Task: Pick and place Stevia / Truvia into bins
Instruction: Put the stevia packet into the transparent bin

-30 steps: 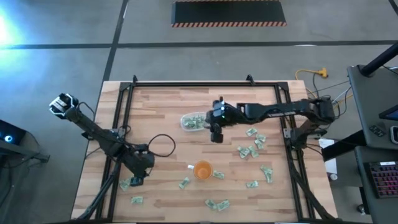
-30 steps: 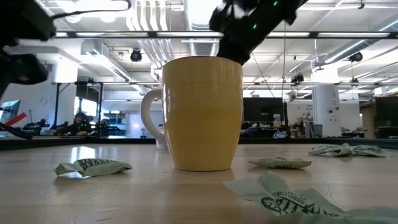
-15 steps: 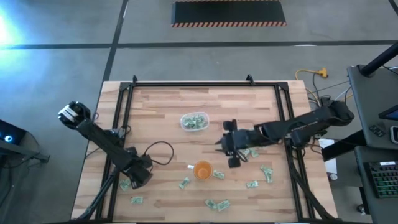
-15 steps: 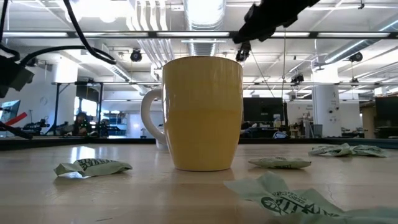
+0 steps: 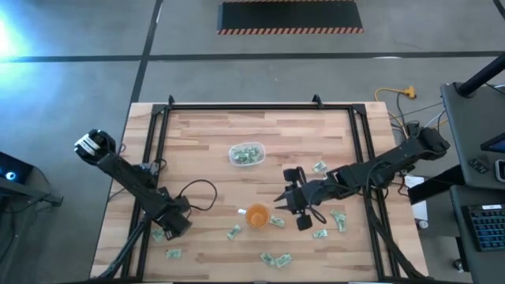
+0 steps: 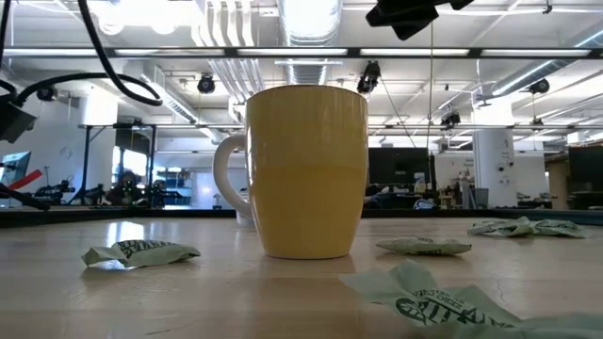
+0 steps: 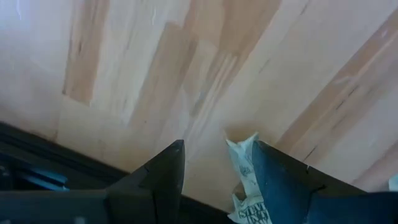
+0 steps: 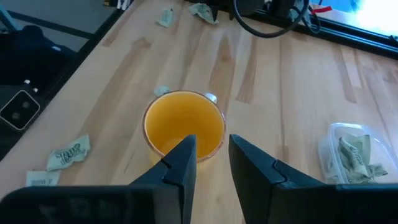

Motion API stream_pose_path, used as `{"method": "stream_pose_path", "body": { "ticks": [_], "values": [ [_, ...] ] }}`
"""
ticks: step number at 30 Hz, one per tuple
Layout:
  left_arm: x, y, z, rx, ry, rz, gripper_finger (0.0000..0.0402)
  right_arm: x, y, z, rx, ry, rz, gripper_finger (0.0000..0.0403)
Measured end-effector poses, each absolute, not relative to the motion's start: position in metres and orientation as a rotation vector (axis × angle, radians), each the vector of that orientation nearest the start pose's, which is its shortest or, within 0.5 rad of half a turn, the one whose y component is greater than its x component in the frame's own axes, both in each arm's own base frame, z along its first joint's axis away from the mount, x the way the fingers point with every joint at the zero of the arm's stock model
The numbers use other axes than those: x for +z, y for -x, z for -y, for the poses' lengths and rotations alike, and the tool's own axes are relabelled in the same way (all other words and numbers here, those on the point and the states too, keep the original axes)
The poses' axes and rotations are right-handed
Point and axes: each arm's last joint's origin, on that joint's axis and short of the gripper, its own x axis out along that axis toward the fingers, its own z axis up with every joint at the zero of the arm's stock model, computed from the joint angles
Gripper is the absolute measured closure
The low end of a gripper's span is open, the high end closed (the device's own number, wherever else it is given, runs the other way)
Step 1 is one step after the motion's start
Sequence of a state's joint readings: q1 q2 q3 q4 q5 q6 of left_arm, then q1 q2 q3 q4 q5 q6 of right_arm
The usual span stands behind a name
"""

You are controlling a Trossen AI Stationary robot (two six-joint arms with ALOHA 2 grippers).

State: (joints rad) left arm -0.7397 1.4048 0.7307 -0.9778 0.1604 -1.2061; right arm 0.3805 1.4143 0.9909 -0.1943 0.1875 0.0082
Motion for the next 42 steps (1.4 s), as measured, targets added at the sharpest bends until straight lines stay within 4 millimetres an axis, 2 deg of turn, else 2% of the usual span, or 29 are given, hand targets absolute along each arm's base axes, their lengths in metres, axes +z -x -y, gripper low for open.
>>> {"method": "stream_pose_path", "body": {
  "ticks": [10,19,24,32,42],
  "values": [
    [0.161,-0.141,0.15,0.266,0.43,-1.699,0.023,0.262,-0.286,-0.108,0.18,0.154,-0.597,0.0318],
    [0.148,-0.141,0.155,0.279,0.402,-1.773,0.0234,0.262,-0.286,-0.108,0.181,0.154,-0.597,0.0324],
    [0.144,-0.143,0.157,0.247,0.375,-1.79,0.0272,0.262,-0.286,-0.108,0.181,0.154,-0.596,0.0328],
    [0.146,-0.144,0.157,0.175,0.316,-1.764,0.0388,0.263,-0.286,-0.108,0.181,0.153,-0.591,0.0323],
    [0.16,-0.165,0.158,0.079,0.022,-1.498,0.0393,0.263,-0.286,-0.108,0.183,0.154,-0.582,0.0335]
  ]
}}
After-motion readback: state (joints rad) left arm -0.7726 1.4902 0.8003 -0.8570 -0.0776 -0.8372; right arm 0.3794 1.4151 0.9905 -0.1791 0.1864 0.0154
